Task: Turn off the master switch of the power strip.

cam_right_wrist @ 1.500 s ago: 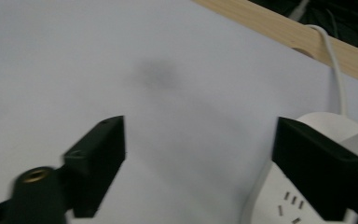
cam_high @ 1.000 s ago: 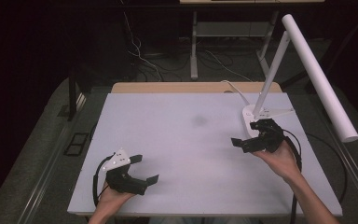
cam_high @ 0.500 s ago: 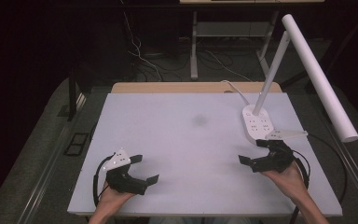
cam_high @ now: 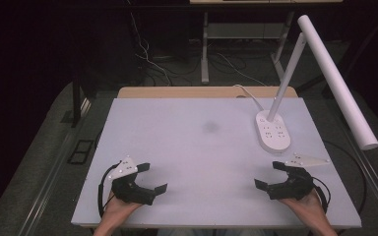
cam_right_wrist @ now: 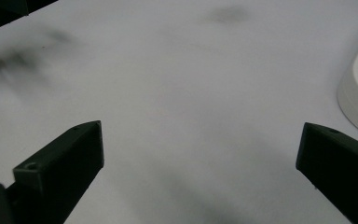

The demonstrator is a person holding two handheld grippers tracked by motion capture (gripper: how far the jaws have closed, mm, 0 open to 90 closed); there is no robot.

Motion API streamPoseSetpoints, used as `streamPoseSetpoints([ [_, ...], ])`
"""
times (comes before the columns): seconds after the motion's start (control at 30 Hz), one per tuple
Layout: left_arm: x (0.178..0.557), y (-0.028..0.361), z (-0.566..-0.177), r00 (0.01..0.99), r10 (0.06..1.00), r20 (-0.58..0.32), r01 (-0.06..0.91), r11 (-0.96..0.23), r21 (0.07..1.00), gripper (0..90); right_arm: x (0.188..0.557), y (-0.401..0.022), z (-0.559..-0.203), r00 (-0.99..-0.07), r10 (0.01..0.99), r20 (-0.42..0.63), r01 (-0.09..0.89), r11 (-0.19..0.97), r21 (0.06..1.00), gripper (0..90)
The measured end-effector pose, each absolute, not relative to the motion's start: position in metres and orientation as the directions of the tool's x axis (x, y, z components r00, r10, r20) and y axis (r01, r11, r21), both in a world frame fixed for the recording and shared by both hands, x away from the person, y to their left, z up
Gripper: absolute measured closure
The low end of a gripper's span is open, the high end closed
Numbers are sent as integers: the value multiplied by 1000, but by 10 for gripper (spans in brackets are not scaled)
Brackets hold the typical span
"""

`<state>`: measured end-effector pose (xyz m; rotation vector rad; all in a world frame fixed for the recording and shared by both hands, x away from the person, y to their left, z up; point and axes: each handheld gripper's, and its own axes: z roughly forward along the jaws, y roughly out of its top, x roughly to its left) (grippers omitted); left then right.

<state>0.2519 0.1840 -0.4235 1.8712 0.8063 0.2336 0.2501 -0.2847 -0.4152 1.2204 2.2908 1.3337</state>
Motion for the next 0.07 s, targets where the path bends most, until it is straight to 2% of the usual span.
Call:
streamPoseSetpoints([
  [0.07, 252, 183, -424, 755, 625, -197, 424, -236, 874, 0, 249, -286, -416, -633, 747, 202, 541, 240, 806, 3],
])
